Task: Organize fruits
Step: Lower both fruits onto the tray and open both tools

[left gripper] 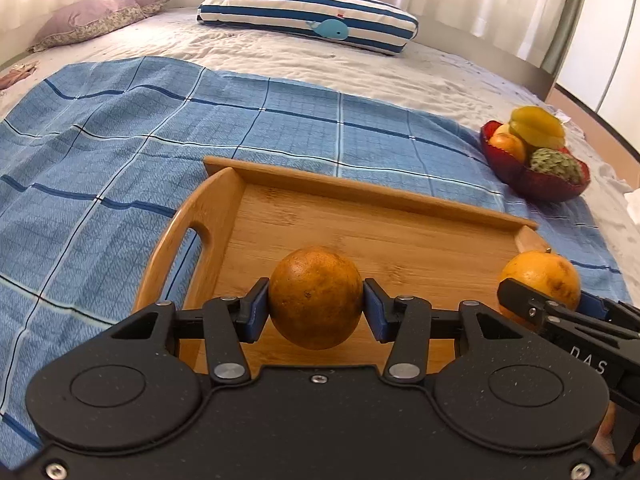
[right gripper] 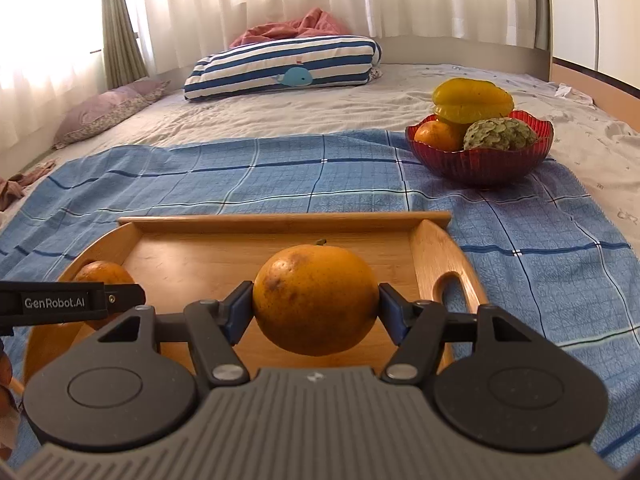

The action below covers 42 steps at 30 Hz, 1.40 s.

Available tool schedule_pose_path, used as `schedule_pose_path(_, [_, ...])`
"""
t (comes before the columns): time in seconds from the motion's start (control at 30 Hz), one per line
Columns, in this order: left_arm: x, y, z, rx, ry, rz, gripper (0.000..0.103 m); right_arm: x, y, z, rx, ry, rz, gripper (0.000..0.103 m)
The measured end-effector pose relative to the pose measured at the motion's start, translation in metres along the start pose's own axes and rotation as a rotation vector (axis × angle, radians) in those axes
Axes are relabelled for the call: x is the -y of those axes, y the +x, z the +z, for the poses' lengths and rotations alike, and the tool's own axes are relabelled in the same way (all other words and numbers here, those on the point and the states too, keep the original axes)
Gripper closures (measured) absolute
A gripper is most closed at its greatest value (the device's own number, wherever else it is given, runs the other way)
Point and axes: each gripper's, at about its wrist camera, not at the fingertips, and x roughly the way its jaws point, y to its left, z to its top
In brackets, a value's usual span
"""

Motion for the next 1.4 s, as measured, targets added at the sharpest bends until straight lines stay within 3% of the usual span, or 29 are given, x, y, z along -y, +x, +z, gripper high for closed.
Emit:
schedule_pose_path(0.9, [0.001,0.012,-0.005,-0.019,0.041,0.037,0.056,-0.001,0.009,-0.012,-0.070,-0.026,-0.011,0.034])
schedule_pose_path(1.17, [0.002,0.007,-0.006,-0.021,0.065,0.041,0.055,-0.006,0.005,-0.014,-0.100,-0.066,-0.022,0.023])
schedule_pose_path(1.33, [0.003,-0.007,-0.009,0.001,0.096,0.041,0.038,-0.006,0.000,-0.017,-0.119,-0.076,-0.019,0.017])
schedule_pose_path(1.4, [0.003,-0.015,-0.011,0.016,0.110,0.035,0.037,-0.006,-0.006,-0.019,-0.113,-0.081,-0.015,0.015])
